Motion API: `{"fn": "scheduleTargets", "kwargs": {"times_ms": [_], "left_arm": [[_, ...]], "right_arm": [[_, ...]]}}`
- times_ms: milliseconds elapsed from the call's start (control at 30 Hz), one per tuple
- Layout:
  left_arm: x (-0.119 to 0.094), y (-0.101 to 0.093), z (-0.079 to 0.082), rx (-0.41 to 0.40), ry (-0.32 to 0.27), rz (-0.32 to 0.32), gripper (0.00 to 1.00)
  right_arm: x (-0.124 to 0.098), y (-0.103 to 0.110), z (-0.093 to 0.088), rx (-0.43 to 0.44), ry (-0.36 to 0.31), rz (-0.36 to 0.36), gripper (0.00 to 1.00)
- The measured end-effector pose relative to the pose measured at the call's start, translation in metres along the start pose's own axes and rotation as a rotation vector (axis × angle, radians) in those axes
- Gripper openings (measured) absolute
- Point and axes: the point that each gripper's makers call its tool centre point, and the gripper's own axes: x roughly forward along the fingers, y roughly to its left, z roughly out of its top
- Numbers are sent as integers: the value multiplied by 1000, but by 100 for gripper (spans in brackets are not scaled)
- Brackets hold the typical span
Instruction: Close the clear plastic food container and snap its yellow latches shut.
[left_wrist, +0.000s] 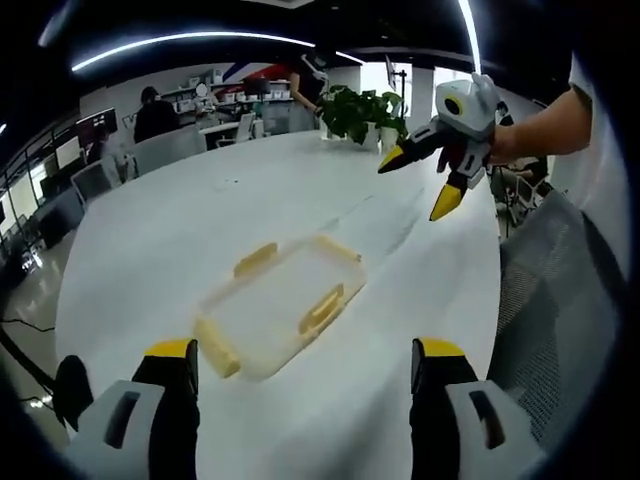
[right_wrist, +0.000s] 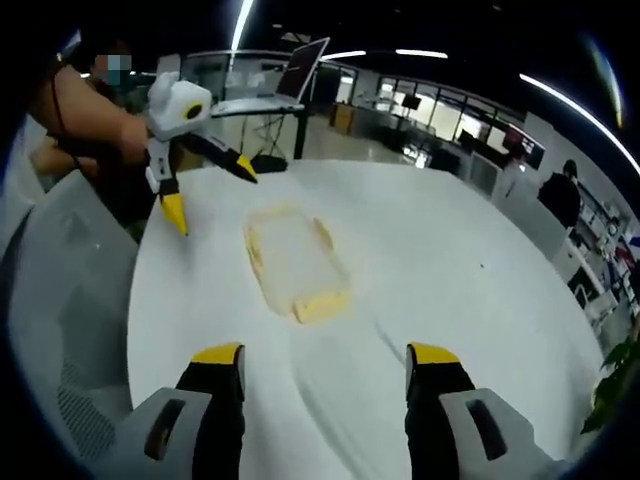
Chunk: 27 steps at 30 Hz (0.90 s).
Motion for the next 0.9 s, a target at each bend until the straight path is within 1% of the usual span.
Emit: {"fn": "scheduleTargets", "kwargs": {"times_ms": [233, 433, 600, 900], "left_arm": [[0, 4, 1, 15, 3, -2, 87], [1, 5, -1, 28, 21, -12, 87], [2, 6, -1, 41, 32, -20, 85], [7, 9, -2, 67, 53, -38, 83]], "right_arm": [[5, 2, 3, -15, 1, 21, 64], [11, 1, 6, -26, -1, 38, 64], [14, -2, 11, -26, -8, 50, 63], [25, 0, 15, -68, 5, 85, 62]]}}
